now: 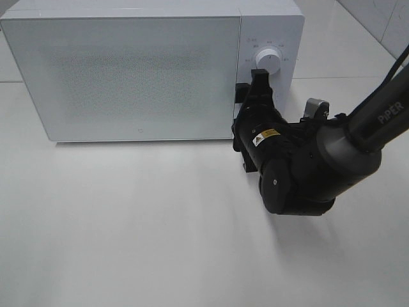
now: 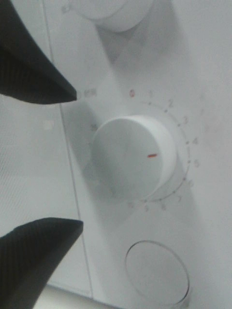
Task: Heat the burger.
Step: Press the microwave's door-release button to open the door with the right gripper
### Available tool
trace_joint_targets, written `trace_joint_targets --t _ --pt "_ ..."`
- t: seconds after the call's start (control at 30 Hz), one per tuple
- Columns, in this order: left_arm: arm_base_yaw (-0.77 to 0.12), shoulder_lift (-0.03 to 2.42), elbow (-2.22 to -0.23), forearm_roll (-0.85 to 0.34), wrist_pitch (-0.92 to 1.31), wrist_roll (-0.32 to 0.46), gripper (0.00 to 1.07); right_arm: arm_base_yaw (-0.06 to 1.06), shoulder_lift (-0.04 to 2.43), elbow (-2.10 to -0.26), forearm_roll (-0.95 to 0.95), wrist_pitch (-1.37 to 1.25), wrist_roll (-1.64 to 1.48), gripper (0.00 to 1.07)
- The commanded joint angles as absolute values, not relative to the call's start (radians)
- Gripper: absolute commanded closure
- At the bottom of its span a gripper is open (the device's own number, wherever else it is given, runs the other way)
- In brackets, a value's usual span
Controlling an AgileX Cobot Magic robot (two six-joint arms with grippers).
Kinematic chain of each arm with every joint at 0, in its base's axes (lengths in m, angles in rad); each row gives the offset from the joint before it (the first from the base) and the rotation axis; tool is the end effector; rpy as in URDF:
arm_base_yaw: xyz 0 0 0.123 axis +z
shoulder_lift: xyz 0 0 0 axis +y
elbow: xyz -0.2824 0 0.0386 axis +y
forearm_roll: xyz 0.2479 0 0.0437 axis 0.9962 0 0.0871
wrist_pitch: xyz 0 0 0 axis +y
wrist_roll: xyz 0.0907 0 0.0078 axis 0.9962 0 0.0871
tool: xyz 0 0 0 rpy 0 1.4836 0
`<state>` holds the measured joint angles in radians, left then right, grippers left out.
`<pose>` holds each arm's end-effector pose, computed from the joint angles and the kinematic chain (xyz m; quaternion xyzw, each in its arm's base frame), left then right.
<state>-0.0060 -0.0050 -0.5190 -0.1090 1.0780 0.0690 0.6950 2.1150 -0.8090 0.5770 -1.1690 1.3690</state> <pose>-0.0089 -0.0087 0.2814 0.0351 0.8495 -0.0379 0.5251 0.3092 0.1983 0.1075 0.4761 0.5691 0.5092 0.4361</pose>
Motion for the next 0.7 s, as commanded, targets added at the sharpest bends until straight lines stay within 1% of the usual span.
trace_joint_targets --t 0.03,0.13,0.43,0.5,0.53,0.6,0.63,0.7 --pt "-0.006 -0.022 -0.516 -0.109 1.069 0.063 0.09 0.708 2.082 -0.774 0.566 -1.148 1.317 0.39" --pt "-0.006 -0.022 -0.516 -0.109 1.069 0.063 0.09 0.715 2.037 -0.727 0.551 -1.090 1.261 0.39" --pt "-0.006 -0.022 -0.516 -0.109 1.069 0.063 0.09 0.715 1.937 -0.687 0.505 -0.977 1.082 0.39" --pt "-0.006 -0.022 -0.516 -0.109 1.069 0.063 0.09 0.715 1.866 -0.682 0.500 -0.847 0.900 0.38" --pt "-0.006 -0.022 -0.516 -0.109 1.069 0.063 0.09 0.715 1.866 -0.682 0.500 -0.847 0.900 0.38" --pt "-0.006 -0.022 -0.516 -0.109 1.069 0.063 0.09 0.715 1.798 -0.682 0.489 -0.733 0.715 0.36" --pt "-0.006 -0.022 -0.516 -0.109 1.069 0.063 0.09 0.715 1.798 -0.682 0.489 -0.733 0.715 0.36" --pt "-0.006 -0.022 -0.516 -0.109 1.069 0.063 0.09 0.712 1.734 -0.682 0.450 -0.645 0.561 0.34"
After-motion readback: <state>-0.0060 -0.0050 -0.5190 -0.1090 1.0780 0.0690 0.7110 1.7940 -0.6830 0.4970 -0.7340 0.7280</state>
